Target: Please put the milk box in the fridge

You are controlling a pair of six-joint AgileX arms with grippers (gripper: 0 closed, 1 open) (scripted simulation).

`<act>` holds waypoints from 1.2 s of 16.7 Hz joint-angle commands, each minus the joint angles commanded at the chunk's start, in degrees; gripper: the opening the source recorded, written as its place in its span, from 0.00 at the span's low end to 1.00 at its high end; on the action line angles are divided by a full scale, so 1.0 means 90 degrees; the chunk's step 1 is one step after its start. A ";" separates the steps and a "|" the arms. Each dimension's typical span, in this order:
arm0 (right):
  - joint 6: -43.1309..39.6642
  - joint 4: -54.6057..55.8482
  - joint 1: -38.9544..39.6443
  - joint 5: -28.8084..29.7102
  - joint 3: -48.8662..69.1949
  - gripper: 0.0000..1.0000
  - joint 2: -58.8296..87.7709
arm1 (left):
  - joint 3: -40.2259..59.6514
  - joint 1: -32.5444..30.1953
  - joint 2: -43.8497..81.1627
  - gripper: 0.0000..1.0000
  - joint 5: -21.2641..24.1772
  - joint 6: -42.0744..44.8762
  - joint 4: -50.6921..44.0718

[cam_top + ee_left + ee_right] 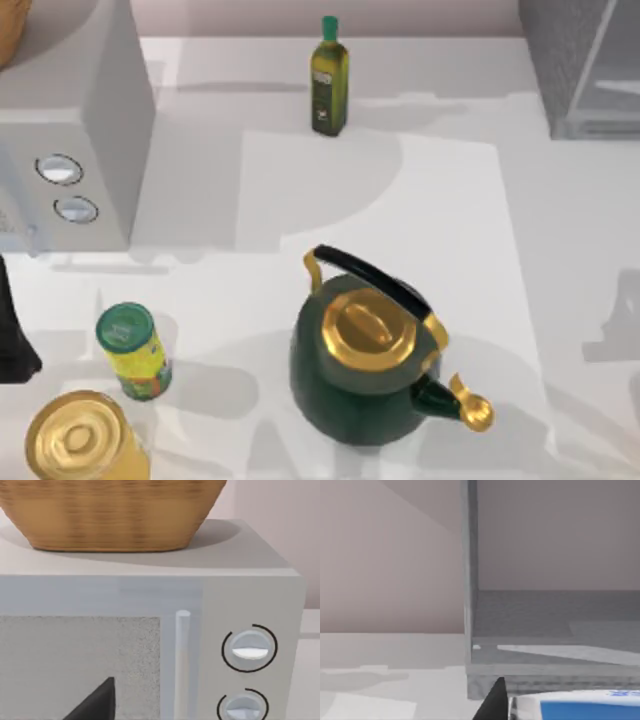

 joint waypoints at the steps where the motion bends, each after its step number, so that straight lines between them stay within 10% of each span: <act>1: 0.0022 0.0265 -0.0043 -0.0078 0.0215 0.00 0.0403 | 0.0000 0.0000 0.0000 1.00 0.0000 0.0000 0.0000; 20: 0.0051 0.6527 -0.1573 -0.1353 0.5323 0.00 1.2232 | 0.0000 0.0000 0.0000 1.00 0.0000 0.0000 0.0000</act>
